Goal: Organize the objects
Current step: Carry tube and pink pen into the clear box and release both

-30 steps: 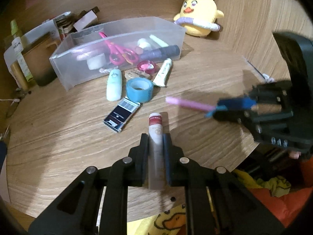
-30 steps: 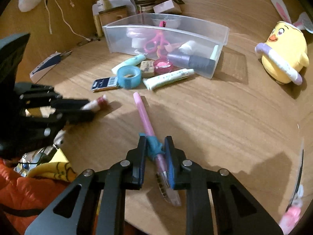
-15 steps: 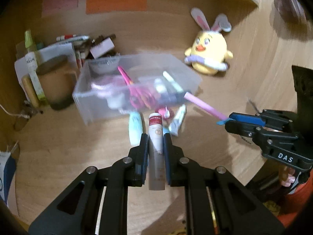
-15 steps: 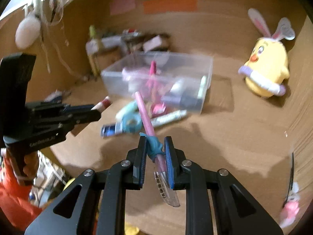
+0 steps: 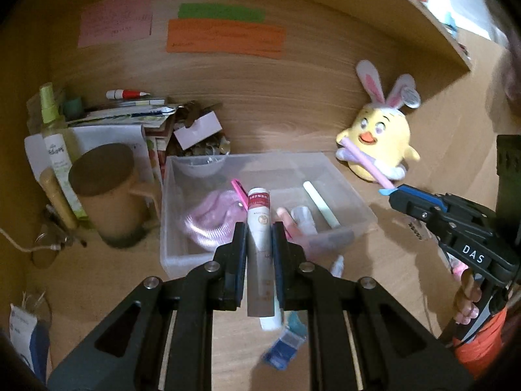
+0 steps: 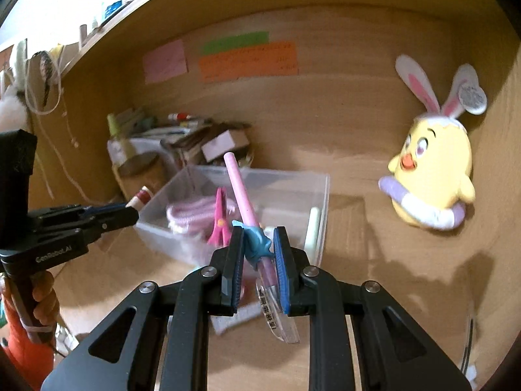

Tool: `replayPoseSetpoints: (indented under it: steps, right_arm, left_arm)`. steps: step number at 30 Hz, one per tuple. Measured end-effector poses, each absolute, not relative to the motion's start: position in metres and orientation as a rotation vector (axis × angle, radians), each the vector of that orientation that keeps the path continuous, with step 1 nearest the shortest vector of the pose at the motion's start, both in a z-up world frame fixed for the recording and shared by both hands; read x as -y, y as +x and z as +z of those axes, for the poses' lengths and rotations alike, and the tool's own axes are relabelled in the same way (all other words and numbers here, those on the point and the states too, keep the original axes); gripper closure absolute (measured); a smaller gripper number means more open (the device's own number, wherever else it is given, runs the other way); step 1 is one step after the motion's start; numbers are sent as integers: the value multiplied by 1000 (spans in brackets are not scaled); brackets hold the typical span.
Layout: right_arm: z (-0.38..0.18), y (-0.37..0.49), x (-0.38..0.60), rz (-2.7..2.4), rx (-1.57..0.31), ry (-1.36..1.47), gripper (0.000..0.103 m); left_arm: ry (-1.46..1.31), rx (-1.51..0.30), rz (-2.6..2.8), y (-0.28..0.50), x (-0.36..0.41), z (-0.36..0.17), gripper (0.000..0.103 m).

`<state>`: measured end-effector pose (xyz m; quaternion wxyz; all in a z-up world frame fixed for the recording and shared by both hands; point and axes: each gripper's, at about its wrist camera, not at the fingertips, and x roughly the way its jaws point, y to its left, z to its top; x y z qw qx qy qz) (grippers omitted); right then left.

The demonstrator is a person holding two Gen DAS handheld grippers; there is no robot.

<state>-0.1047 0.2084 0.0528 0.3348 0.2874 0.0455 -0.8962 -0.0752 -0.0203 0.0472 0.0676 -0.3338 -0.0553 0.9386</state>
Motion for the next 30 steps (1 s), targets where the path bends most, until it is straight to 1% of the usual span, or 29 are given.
replayPoseSetpoints:
  steps: [7, 18, 23, 27, 30]
  right_arm:
    - [50, -141, -178, -2346, -166, 774, 87]
    - [4, -180, -136, -2255, -266, 947, 87]
    - [-8, -183, -128, -2217, -302, 983, 86]
    - [-10, -180, -127, -2200, -312, 996, 85]
    - [-7, -176, -129, -2207, -324, 988, 85]
  left_arm:
    - [-1074, 149, 2813, -120, 26, 43, 89]
    - [-1223, 67, 2734, -163, 8, 8, 89]
    - [-1267, 52, 2702, -168, 5, -2, 89]
    - [-1256, 33, 2700, -163, 5, 1, 89]
    - [-1232, 9, 2718, -154, 5, 7, 86]
